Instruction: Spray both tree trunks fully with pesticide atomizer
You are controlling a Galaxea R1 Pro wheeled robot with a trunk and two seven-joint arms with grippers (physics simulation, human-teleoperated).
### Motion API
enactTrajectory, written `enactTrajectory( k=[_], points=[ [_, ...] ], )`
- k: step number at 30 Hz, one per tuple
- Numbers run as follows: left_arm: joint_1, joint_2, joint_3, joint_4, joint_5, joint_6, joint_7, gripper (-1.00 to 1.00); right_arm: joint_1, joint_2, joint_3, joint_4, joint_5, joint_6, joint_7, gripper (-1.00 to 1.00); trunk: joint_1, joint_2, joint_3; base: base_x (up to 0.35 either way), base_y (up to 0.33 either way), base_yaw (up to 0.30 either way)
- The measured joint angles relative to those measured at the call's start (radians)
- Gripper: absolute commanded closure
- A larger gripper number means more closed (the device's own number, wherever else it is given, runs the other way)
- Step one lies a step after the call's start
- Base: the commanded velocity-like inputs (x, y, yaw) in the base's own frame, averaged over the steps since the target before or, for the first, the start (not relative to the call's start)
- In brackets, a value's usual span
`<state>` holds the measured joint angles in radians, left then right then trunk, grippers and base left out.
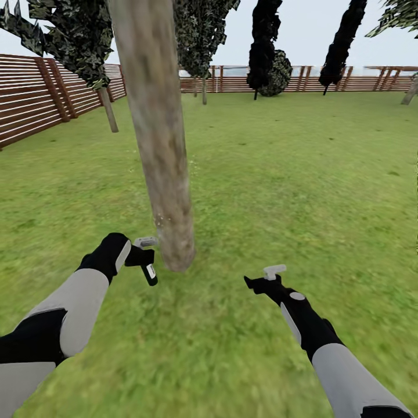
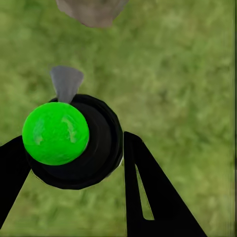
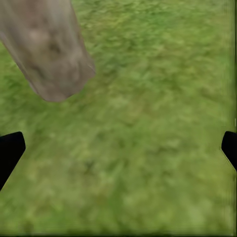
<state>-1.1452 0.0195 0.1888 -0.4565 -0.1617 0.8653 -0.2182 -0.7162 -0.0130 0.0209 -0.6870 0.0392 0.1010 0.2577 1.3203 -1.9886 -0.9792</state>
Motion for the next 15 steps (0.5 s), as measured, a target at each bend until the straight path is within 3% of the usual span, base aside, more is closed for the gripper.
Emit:
enactTrajectory(
  k=[6, 15],
  points=[
    [0.014, 0.001, 0.000, -0.002, -0.003, 0.000, 0.000, 1.00, 0.000, 0.000, -0.001, 0.000, 0.000, -0.001, 0.000, -1.00, 0.000, 0.000, 0.000, 0.000, -0.273, 0.023],
    [0.016, 0.002, -0.001, -0.003, -0.003, 0.001, 0.006, 1.00, 0.000, 0.000, -0.001, -0.001, -0.001, -0.002, 0.000, -1.00, 0.000, 0.000, 0.000, 0.000, -0.273, 0.266]
  ],
)
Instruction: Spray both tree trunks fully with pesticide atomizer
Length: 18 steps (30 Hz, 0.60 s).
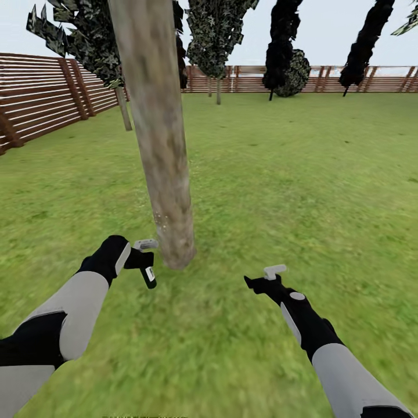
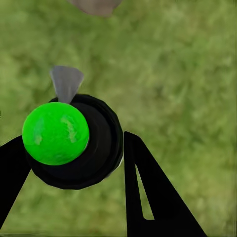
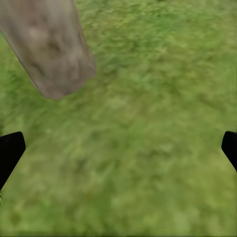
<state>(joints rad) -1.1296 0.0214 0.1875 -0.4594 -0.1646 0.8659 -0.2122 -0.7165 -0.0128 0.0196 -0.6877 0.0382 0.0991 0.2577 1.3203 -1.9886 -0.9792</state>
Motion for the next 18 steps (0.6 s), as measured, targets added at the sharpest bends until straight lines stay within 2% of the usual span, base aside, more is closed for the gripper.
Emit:
enactTrajectory(
  k=[3, 6, 7, 8, 11, 13, 18],
  points=[
    [0.000, 0.000, 0.000, 0.000, 0.000, 0.000, 0.000, 1.00, 0.000, 0.000, 0.000, 0.000, 0.000, 0.000, 0.000, -1.00, 0.000, 0.000, 0.000, 0.000, -0.246, 0.234],
    [-0.001, 0.000, 0.000, -0.010, 0.003, 0.005, -0.002, 1.00, 0.000, 0.000, -0.001, 0.000, 0.000, 0.000, 0.000, -1.00, 0.000, 0.000, 0.000, 0.000, -0.044, 0.034],
    [-0.009, 0.004, 0.001, -0.015, 0.006, 0.018, -0.007, 1.00, 0.000, 0.000, 0.000, 0.001, 0.000, 0.000, 0.000, -1.00, 0.000, 0.000, 0.000, 0.000, -0.004, 0.003],
    [-0.034, 0.004, 0.002, -0.029, 0.007, 0.072, -0.011, 1.00, 0.000, 0.000, 0.000, 0.001, 0.000, 0.000, 0.000, -1.00, 0.000, 0.000, 0.000, 0.000, -0.002, 0.002],
    [-0.173, 0.006, 0.001, -0.058, 0.006, 0.143, -0.014, 1.00, 0.000, 0.000, -0.001, 0.001, 0.000, 0.000, 0.000, -1.00, 0.000, 0.000, 0.000, 0.000, 0.000, 0.000],
    [-0.330, 0.007, 0.002, -0.003, 0.017, 0.159, -0.015, 1.00, 0.000, 0.000, -0.001, 0.000, 0.000, 0.000, 0.000, -1.00, 0.000, 0.000, 0.000, 0.000, 0.000, 0.000],
    [-0.453, 0.004, 0.001, 0.086, 0.012, 0.163, -0.016, 1.00, 0.000, 0.000, -0.001, 0.000, 0.001, 0.000, 0.000, -1.00, 0.000, 0.000, 0.000, 0.000, 0.000, 0.000]
  ],
)
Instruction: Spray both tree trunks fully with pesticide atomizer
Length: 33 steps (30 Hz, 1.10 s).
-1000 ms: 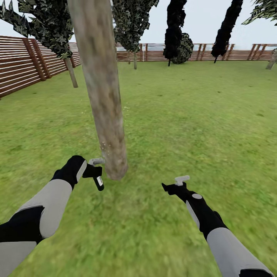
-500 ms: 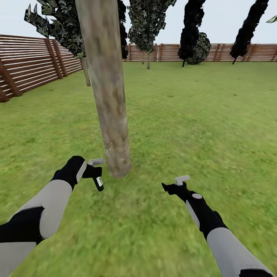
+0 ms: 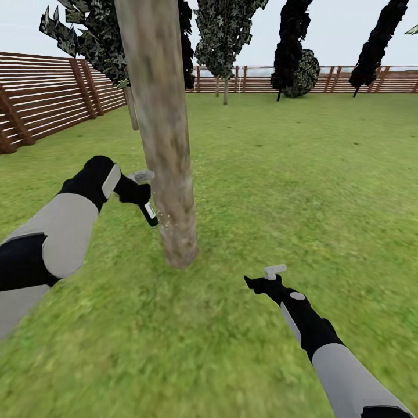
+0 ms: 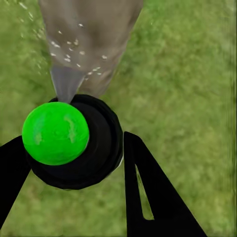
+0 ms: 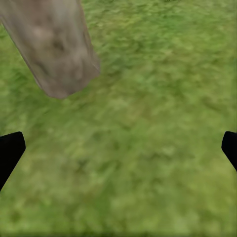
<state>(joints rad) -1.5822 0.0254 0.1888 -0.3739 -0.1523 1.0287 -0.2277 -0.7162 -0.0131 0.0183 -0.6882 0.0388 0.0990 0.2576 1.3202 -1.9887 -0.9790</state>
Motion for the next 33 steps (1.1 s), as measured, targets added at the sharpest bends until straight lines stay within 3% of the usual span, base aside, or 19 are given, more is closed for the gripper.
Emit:
enactTrajectory(
  k=[5, 8, 10, 14, 15, 17, 20, 22, 26, 33],
  points=[
    [-0.025, 0.003, -0.006, 0.050, -0.004, -0.001, 0.000, 1.00, 0.000, 0.000, 0.000, 0.000, 0.000, 0.000, 0.000, -1.00, 0.000, 0.000, 0.000, 0.000, 0.000, 0.000],
    [0.028, 0.004, -0.012, 0.058, -0.004, -0.005, 0.000, 1.00, 0.000, 0.000, 0.000, 0.000, -0.001, 0.000, 0.000, -1.00, 0.000, 0.000, 0.000, 0.000, 0.000, 0.000],
    [0.105, 0.003, -0.055, 0.065, -0.011, -0.008, -0.002, 1.00, 0.000, 0.000, 0.000, 0.001, 0.000, 0.000, 0.000, -1.00, 0.000, 0.000, 0.000, 0.000, 0.000, 0.000],
    [0.132, 0.010, -0.113, 0.068, -0.007, -0.002, -0.013, 1.00, 0.000, 0.000, 0.000, 0.001, 0.000, 0.000, 0.000, -1.00, 0.000, 0.000, 0.000, 0.000, 0.000, 0.000],
    [0.125, 0.012, -0.145, 0.068, -0.007, 0.001, -0.020, 1.00, 0.000, 0.000, 0.000, 0.001, 0.000, 0.000, 0.000, -1.00, 0.000, 0.000, 0.000, 0.000, 0.000, 0.000],
    [0.107, 0.020, -0.170, 0.068, -0.005, 0.004, -0.050, 1.00, 0.000, 0.000, 0.000, 0.001, 0.000, 0.000, 0.000, -1.00, 0.000, 0.000, 0.000, 0.000, 0.000, 0.000],
    [0.031, 0.029, -0.179, 0.069, -0.001, 0.006, -0.090, 1.00, 0.000, 0.000, 0.000, 0.001, 0.000, 0.000, 0.000, -1.00, 0.000, 0.000, 0.000, 0.000, 0.000, 0.000],
    [0.009, 0.030, -0.184, 0.071, -0.004, 0.005, -0.092, 1.00, 0.000, 0.000, 0.000, 0.001, 0.000, 0.000, 0.000, -1.00, 0.000, 0.000, 0.000, 0.000, 0.000, 0.000],
    [0.014, 0.028, -0.225, 0.069, -0.006, 0.005, -0.092, 1.00, 0.000, 0.000, 0.000, 0.000, -0.001, 0.000, 0.000, -1.00, 0.000, 0.000, 0.000, 0.000, -0.069, 0.000],
    [0.017, 0.025, -0.231, 0.068, -0.005, 0.005, -0.092, 1.00, 0.000, 0.000, 0.000, 0.002, 0.000, 0.000, 0.000, -1.00, 0.000, 0.000, 0.000, -0.037, -0.263, 0.196]
  ],
)
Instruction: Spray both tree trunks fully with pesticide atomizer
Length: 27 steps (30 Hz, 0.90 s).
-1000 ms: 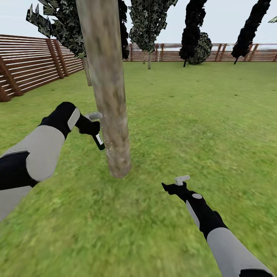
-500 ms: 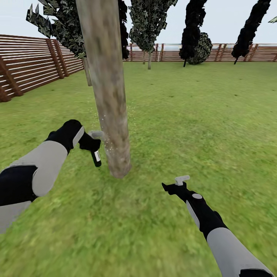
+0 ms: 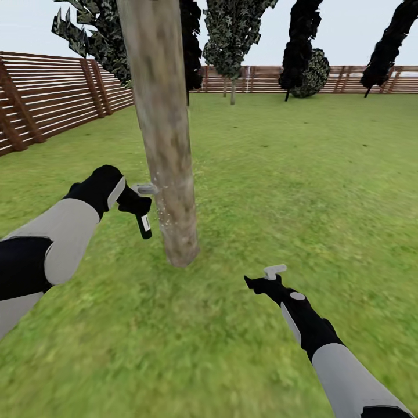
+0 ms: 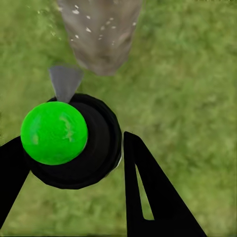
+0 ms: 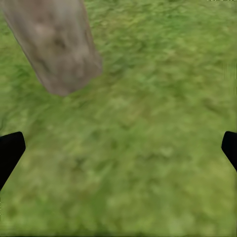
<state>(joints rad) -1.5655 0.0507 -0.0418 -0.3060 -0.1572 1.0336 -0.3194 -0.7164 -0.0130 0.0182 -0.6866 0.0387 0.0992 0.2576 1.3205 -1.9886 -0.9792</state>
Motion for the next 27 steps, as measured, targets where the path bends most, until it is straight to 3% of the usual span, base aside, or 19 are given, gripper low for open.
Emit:
enactTrajectory(
  k=[7, 19, 27],
  points=[
    [0.000, -0.007, 0.000, 0.000, 0.001, -0.001, 0.000, 1.00, 0.000, 0.000, 0.000, 0.000, 0.000, 0.000, 0.000, -1.00, 0.000, 0.000, 0.000, -0.028, -0.273, 0.266],
    [0.001, -0.008, 0.000, 0.000, 0.000, -0.002, 0.000, 1.00, 0.000, 0.000, 0.000, -0.001, -0.001, 0.000, 0.000, -1.00, 0.000, 0.000, 0.000, 0.000, -0.274, 0.014],
    [0.002, -0.008, 0.001, 0.000, 0.000, -0.002, 0.000, 1.00, 0.000, 0.000, 0.000, -0.001, 0.000, 0.000, 0.000, -1.00, 0.000, 0.000, 0.000, 0.000, -0.275, 0.247]
  ],
)
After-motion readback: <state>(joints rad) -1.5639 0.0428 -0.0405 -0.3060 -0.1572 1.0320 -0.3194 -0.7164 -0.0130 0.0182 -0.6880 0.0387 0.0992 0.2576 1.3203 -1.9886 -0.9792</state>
